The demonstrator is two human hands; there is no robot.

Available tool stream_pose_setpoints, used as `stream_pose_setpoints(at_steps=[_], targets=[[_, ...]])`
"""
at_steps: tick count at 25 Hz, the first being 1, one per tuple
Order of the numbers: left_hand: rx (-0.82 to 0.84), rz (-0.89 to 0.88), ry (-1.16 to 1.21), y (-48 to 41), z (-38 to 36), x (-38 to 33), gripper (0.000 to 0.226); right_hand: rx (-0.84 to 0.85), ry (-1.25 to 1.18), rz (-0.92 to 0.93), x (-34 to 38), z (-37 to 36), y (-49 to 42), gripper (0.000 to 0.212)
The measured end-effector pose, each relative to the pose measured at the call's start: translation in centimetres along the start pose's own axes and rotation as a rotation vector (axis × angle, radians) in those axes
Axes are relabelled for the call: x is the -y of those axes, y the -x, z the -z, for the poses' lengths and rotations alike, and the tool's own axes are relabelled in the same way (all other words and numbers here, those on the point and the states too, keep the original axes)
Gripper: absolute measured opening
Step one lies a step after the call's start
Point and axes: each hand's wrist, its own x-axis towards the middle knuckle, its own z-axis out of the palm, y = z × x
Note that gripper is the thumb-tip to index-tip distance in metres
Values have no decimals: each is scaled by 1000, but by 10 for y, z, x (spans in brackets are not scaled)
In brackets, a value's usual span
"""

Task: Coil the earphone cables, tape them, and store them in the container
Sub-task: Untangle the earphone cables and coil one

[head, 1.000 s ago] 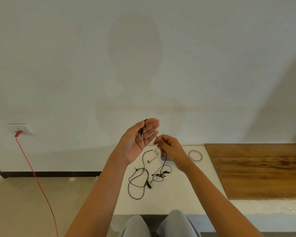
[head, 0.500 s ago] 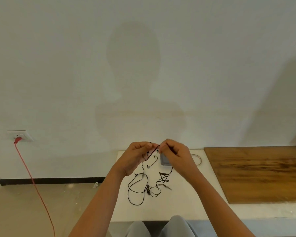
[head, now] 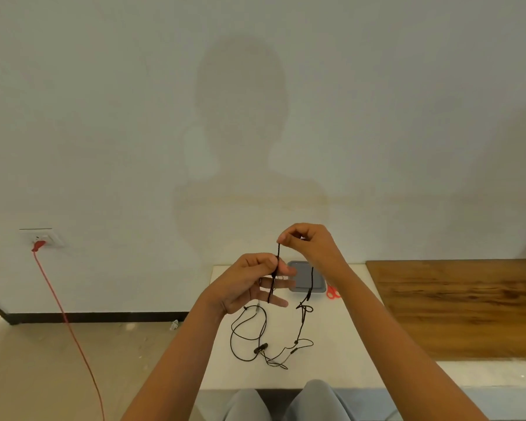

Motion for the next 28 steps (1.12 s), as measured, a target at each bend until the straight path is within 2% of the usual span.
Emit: stream_pose_setpoints(at_steps=[3,6,8,11,15,17,20,24,28], targets=[[-42,-141,193,0,3,-12,26,40,-109,-100,-16,1,2,15],[-176,-363,392,-1,12,-33,23,113,-170,-200,-38,2,13,23],[-269,-480,424,-2,22,-47,26,193,-171,-233,-49,2,24,23],[-447,-505,245,-5,38,-55,33,305,-123,-255,-58,-1,40,24],[-551,-492,-121,-7,58,-44,27,205,-135,-259,-59,5,46,23],[-555,-463,-285,-6,65,-35,25,113,-163,-225,-57,8,44,27],[-532,-402,-396,-6,67,-17,22,2,-149,-185,-49,8,39,36],[-545,-284,-745,-8,66,1,17,-50,162,-48,-37,4,30,45],[-460,-207,-861,-7,59,11,21,-47,297,28,-24,4,23,51]])
